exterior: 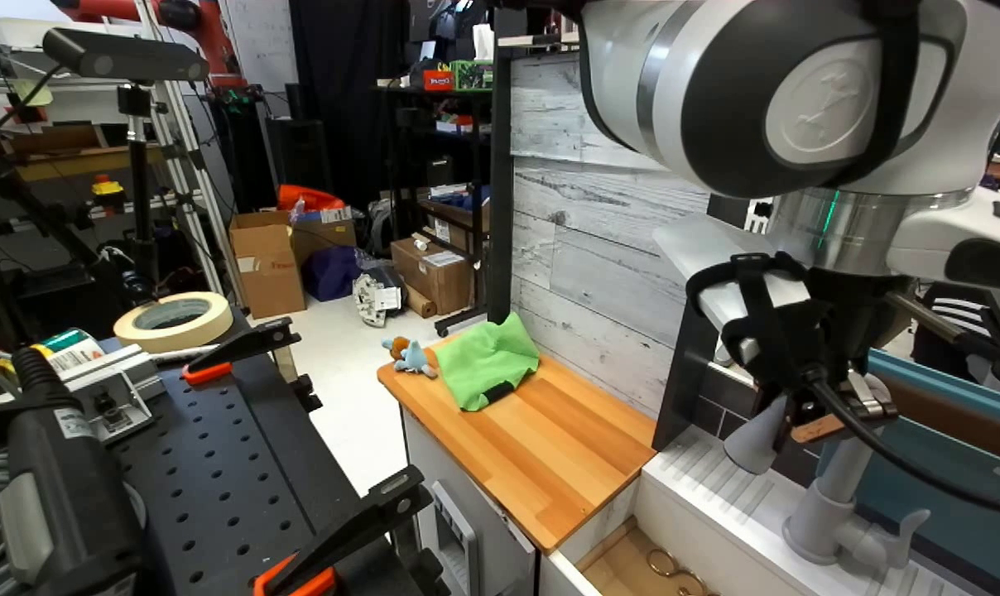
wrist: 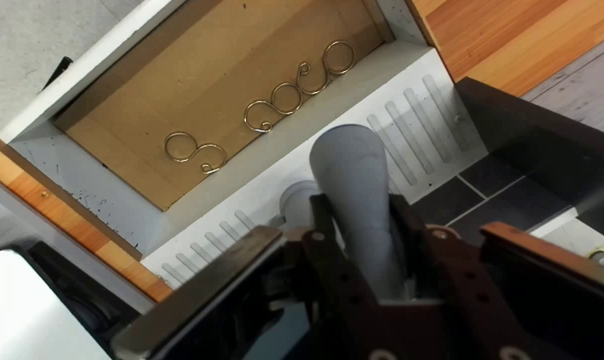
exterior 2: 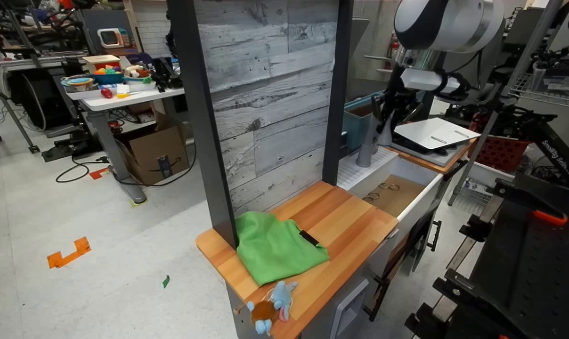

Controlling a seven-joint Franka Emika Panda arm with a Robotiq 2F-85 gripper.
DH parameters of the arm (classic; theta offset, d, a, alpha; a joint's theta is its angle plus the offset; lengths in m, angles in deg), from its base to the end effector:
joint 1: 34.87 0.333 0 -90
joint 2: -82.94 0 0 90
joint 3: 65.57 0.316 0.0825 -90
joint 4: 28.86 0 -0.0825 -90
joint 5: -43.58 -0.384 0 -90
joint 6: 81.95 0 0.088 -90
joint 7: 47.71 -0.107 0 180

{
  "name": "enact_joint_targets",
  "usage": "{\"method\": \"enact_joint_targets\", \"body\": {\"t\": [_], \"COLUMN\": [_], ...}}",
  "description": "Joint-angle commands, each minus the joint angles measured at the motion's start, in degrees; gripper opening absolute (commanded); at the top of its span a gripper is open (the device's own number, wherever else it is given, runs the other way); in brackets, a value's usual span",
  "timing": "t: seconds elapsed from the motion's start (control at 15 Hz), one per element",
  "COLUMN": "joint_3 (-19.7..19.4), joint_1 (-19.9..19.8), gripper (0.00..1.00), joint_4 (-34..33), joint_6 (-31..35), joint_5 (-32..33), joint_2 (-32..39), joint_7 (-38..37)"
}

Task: Move the tap faucet to the left

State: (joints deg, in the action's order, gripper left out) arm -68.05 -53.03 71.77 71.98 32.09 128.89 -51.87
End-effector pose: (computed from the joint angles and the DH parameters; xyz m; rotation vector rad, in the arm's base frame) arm 0.6213 -0.2384 0.1237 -2.9500 0.8998 -0.2147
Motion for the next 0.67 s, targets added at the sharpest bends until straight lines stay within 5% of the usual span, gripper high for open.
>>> {"method": "enact_joint_targets", "body": {"t": [0.0, 0.6], "joint_3": [4.6, 10.8], "joint_1": [-2.9, -4.6], "gripper": [0.08, 0.08], "joint_4": [0.9, -1.9], "joint_6": [1.0, 7.6], "joint_5": [-5.3, -13.4], "joint_2": [-1.1, 1.1], "joint_7": [2.9, 2.9]}}
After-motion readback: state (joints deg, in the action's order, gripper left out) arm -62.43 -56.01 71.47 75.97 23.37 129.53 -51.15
